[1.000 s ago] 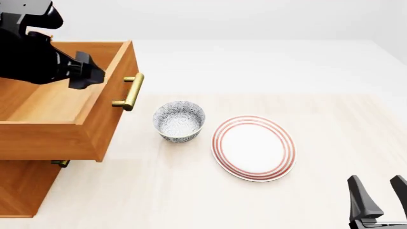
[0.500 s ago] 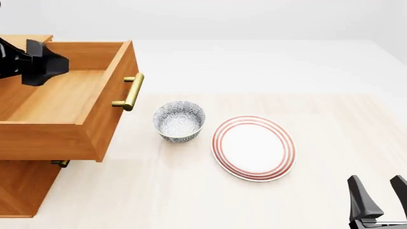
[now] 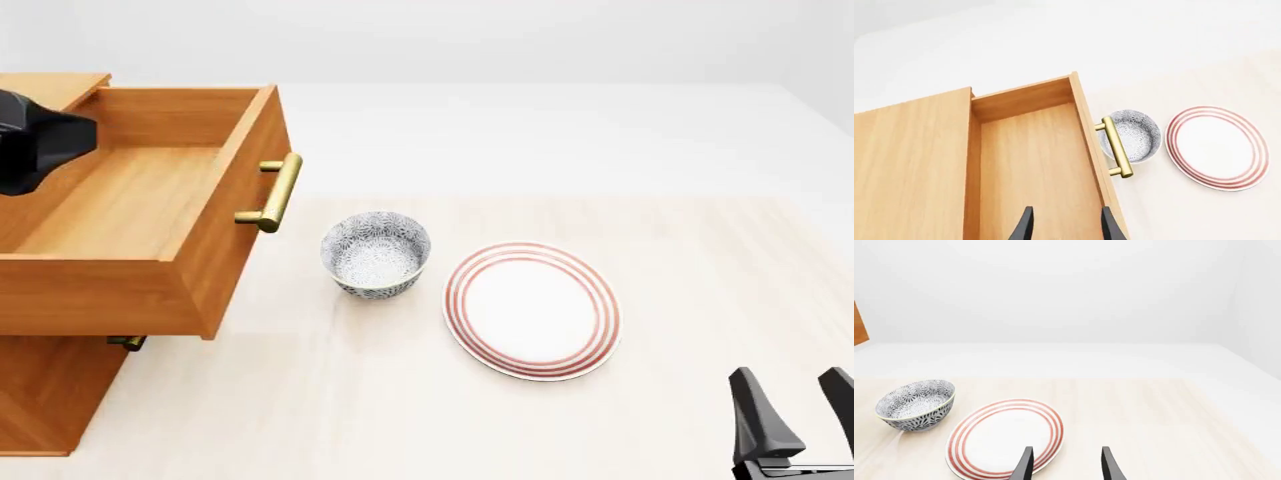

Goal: Open the top drawer of the cabinet.

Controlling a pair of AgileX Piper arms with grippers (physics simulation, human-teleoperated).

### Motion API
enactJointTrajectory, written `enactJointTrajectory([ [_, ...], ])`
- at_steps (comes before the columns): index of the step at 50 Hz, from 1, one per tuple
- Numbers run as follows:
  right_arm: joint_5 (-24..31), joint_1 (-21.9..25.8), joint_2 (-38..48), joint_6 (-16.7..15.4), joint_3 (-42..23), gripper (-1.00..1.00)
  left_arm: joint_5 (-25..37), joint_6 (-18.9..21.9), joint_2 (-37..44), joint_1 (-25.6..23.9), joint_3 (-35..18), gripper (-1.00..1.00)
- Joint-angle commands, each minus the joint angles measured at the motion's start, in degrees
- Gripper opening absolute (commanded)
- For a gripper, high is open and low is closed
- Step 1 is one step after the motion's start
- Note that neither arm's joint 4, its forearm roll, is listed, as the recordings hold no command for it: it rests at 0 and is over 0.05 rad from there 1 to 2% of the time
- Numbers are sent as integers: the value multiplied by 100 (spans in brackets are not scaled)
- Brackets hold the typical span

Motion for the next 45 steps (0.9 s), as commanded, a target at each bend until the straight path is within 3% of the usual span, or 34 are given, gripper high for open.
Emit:
enactJointTrajectory([
  [1, 0, -2, -7, 1, 6, 100, -4, 134, -185, 29, 8, 100],
  [45, 0, -1, -6, 0, 6, 100, 95, 632, -387, 85, -535, 100],
])
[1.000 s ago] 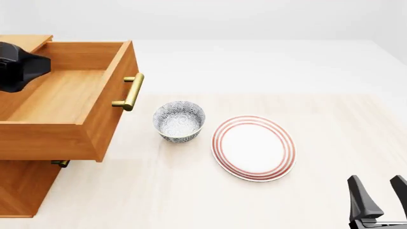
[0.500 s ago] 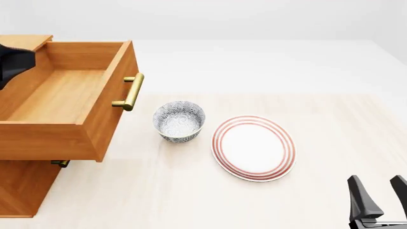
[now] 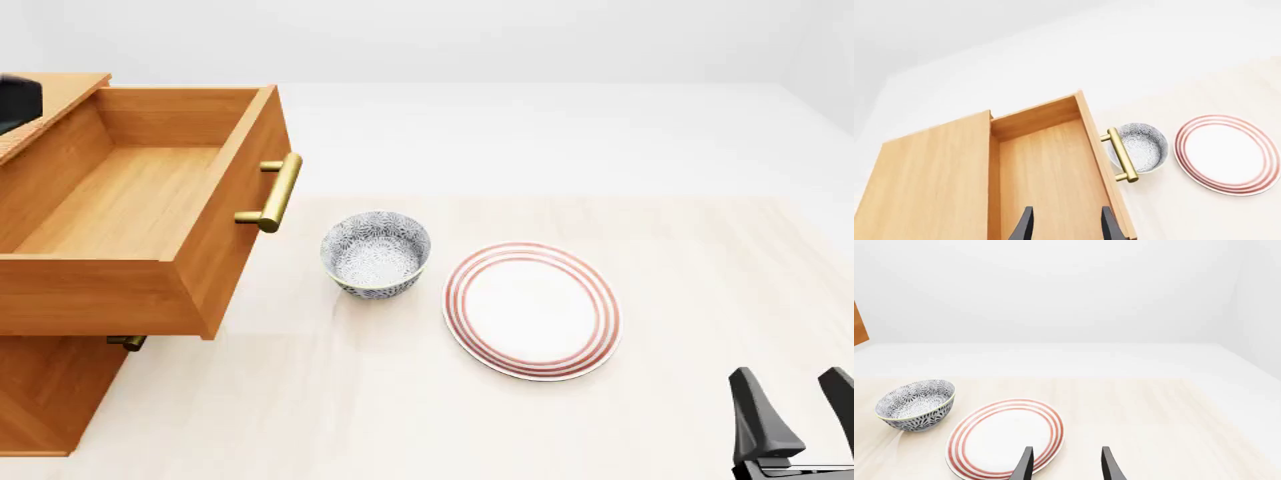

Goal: Open the top drawer of the cabinet.

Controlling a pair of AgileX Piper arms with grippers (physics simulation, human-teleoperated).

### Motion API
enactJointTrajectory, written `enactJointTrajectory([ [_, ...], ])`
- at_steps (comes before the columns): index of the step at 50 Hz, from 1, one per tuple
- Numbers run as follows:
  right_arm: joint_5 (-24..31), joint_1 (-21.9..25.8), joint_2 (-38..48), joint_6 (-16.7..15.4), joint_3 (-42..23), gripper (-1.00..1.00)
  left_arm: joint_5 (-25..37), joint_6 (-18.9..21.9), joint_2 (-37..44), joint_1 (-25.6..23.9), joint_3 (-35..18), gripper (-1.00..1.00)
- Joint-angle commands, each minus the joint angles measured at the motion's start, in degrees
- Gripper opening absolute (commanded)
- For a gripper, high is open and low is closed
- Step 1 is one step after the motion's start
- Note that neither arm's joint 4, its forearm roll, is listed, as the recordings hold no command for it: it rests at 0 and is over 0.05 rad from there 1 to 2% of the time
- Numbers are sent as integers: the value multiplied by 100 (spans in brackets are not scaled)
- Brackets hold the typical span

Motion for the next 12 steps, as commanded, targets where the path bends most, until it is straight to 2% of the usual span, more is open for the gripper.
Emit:
enactJointTrajectory([
  [1, 0, -1, -8, 1, 6, 100, 2, 119, -159, 33, -115, 100],
  [12, 0, -1, -8, 1, 6, 100, -60, 214, -308, 46, -106, 100],
])
